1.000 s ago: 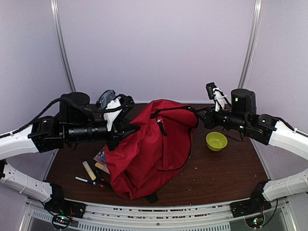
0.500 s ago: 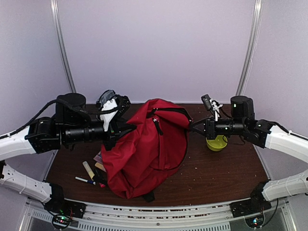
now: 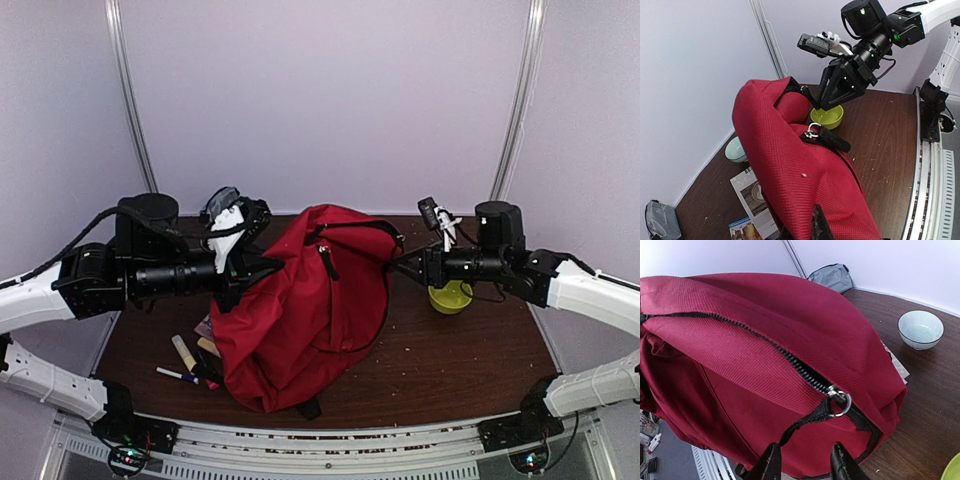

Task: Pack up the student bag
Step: Unzip the largest pocket of the student bag, then pick up the largest pocket of the bag from the student bag.

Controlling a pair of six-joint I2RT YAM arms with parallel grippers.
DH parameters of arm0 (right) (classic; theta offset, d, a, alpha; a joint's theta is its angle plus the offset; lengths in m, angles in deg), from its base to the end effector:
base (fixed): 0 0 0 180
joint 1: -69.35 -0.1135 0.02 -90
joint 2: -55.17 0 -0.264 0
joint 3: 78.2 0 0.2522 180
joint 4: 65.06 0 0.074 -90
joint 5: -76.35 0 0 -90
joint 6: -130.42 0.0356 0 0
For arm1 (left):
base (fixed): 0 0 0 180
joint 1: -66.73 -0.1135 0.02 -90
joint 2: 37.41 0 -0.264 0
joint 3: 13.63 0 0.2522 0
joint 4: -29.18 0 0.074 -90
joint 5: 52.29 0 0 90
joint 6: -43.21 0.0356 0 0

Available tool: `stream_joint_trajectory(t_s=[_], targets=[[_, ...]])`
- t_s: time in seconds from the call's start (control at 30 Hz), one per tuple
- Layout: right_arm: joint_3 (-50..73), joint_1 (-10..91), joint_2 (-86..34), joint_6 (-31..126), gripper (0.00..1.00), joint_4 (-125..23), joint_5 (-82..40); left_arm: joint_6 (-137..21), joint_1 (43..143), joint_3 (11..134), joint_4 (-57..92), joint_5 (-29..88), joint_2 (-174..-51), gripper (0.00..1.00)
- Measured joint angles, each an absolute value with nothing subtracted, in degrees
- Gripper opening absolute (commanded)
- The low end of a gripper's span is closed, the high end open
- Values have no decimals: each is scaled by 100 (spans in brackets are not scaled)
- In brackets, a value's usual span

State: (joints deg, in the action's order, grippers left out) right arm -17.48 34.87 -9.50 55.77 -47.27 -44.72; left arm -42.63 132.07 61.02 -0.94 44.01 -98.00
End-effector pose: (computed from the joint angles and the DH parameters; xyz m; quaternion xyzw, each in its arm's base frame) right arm 0.2004 0.1599 0.2960 -0.2807 0.7615 0.4288 0.3969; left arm 0.1037 -0.2166 0.3745 0.4276 0.6743 -0.2678 0.5393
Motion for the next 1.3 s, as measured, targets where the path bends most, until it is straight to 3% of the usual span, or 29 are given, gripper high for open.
stream_joint_trajectory(t_s=[0.37,0.57,0.77,0.97,1.3], targets=[[-1748,3467,-1190,6135,35,-5415,-4540,-4258,13207,6106,-87,4329,-9840,0],[-1737,3327,-1278,6537,49,-5780,-4752,-4254,13207,6130,-85,4307,-9881,0],[-1694,3266,-1280,6893,31,-5789,-4625,-4230,13207,6132,-85,4303,-9883,0],[-1466,3373,-1588,7238,40,-5210,-3834,-4228,13207,6132,-85,4279,-9883,0],[-1475,3413,-1540,7339,33,-5063,-3416,-4228,13207,6132,-74,4244,-9883,0]])
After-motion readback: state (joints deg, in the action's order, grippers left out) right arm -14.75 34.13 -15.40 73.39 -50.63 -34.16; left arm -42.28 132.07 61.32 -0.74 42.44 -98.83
